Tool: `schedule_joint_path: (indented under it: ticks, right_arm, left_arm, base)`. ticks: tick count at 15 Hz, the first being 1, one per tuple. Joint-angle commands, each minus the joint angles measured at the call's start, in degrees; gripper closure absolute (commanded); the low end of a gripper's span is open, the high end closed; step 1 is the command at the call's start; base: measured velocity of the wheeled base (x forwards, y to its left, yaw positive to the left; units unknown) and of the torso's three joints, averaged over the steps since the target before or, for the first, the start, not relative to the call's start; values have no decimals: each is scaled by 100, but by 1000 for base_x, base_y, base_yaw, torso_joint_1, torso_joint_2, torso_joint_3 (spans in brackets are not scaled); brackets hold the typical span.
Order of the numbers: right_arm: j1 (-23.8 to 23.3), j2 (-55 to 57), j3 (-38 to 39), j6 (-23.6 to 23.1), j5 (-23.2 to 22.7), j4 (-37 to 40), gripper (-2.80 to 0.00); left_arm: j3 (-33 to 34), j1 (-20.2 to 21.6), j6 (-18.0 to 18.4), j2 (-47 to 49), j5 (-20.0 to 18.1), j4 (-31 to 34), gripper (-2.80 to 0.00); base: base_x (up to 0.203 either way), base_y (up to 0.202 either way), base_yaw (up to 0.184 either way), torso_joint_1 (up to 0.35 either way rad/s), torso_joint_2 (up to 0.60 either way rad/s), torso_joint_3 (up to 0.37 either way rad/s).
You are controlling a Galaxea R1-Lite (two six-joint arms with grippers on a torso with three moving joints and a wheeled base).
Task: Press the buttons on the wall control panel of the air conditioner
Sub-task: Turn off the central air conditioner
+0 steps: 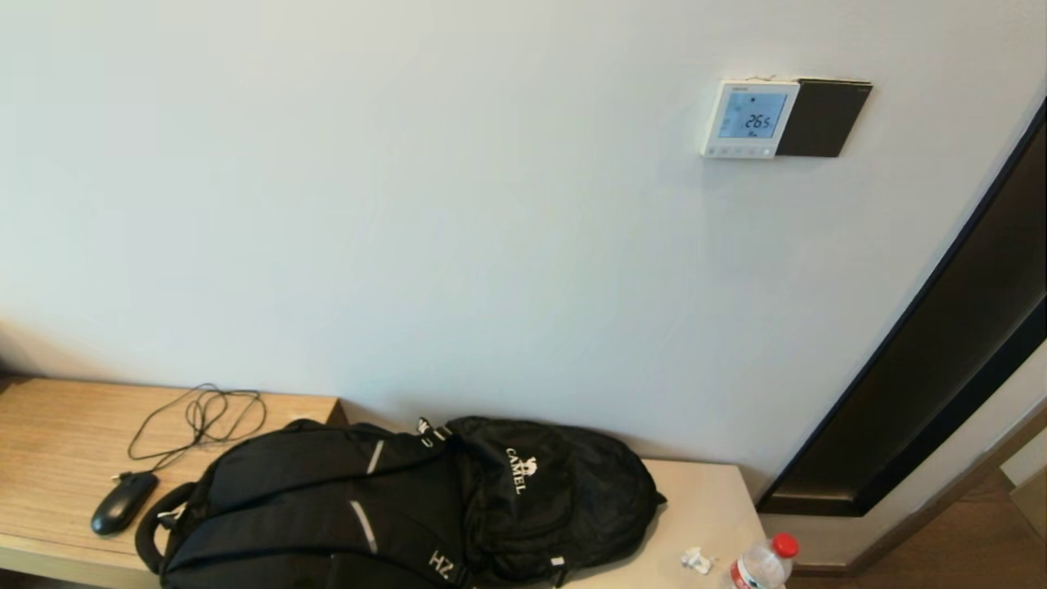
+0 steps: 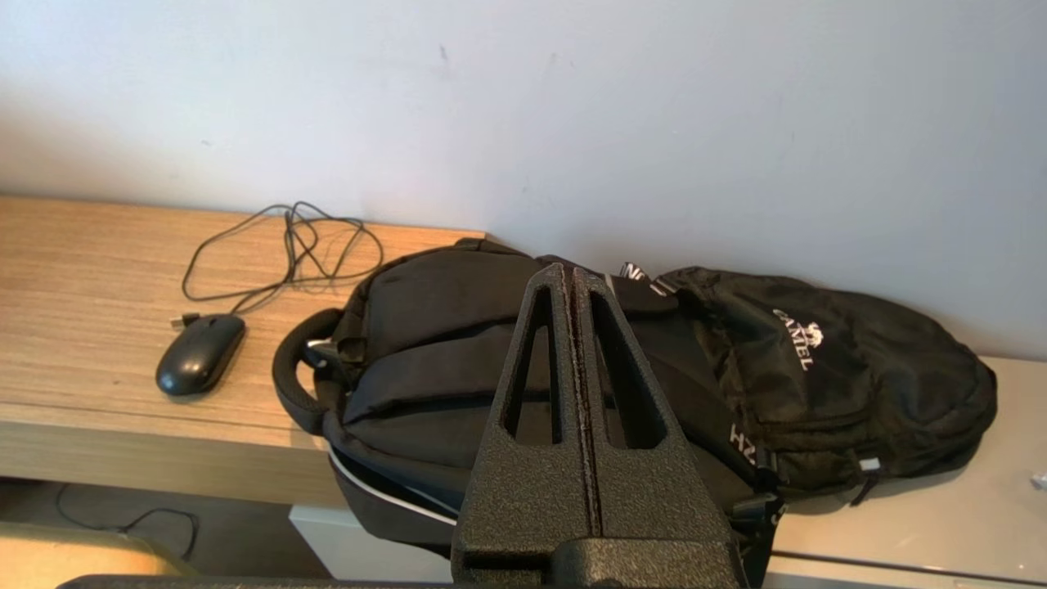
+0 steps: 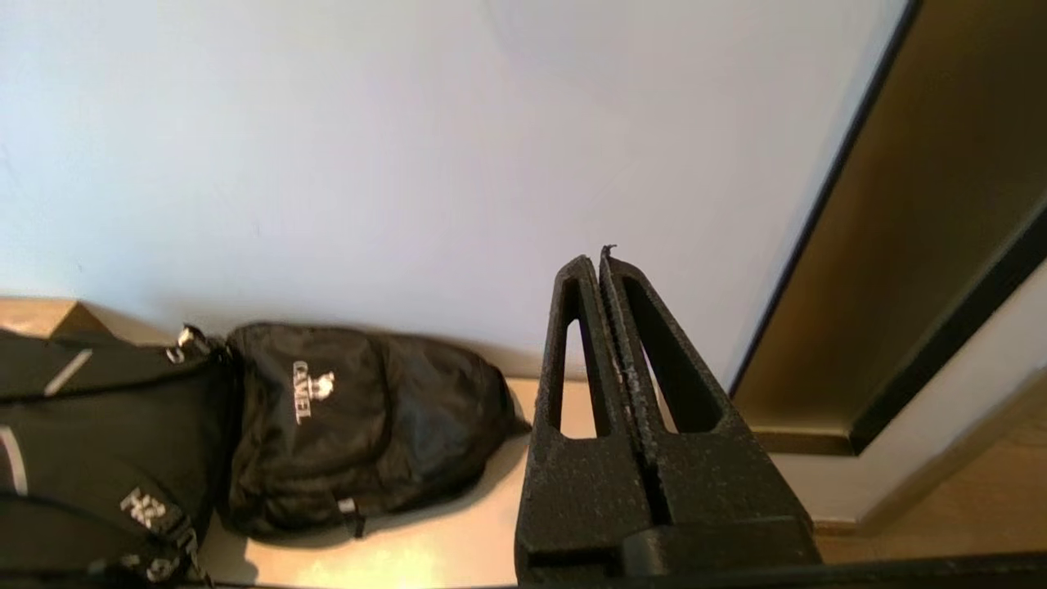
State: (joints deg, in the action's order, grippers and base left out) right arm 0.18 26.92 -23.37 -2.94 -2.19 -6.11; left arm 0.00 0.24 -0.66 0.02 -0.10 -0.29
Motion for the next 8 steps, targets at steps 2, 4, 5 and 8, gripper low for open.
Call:
schedule_joint_path:
  ticks: [2,4,5,8]
  right_arm:
    - [-13,1886,-658,14,4,-895,0]
    - [-10,2454,-1218,19,7,-1132,0]
    - [-10,2712,-1477,20,11,-1176,0]
    - [-10,3475,-2207,17,16,-1218,0]
  left_arm:
    - [0,2,-4,-10,1,-6,0]
    - [0,2,-4,-2,1,-6,0]
    - [0,2,-4,-2,1,0,0]
    - [0,2,-4,-2,1,-6,0]
  base:
    - [0,0,0,0,0,0]
    - [0,0,0,0,0,0]
    - [0,0,0,0,0,0]
    - [0,0,0,0,0,0]
